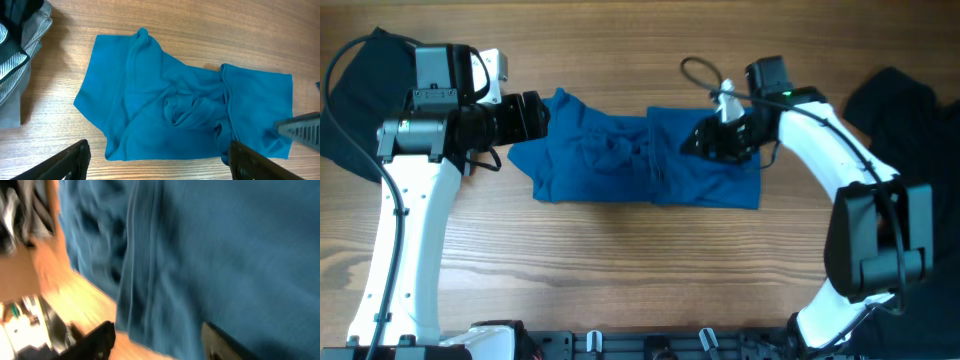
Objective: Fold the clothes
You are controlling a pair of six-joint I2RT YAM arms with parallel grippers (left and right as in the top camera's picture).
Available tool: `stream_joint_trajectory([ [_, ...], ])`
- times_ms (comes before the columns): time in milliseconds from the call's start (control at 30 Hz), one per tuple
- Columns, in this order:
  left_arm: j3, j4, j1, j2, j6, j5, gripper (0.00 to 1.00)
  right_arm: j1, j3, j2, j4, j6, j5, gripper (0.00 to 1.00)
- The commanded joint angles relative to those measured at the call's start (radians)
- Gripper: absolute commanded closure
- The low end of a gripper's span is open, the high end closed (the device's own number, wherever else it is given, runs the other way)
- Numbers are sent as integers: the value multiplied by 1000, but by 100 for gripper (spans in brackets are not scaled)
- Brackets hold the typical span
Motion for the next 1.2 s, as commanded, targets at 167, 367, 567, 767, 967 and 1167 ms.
stream_joint_trajectory([
  [167, -9, -108, 7, 9, 12, -5, 23, 245, -219, -14, 212, 122, 256, 89],
  [367, -182, -27, 7, 113, -14, 58, 0, 186, -181, -146, 134, 47, 248, 89],
  [567, -209, 119, 7, 299, -14, 92, 0, 113, -178, -247, 191, 60, 285, 96],
  [767, -209, 239, 60, 431, -10, 47, 0, 114, -179, -132, 198, 64, 289, 96],
  [967, -209, 356, 35, 568, -10, 240, 0, 114, -179, -66, 218, 89, 295, 96],
  [1167, -209, 354, -38, 683, 47, 399, 0, 114, -179, 43, 228, 98, 294, 96],
])
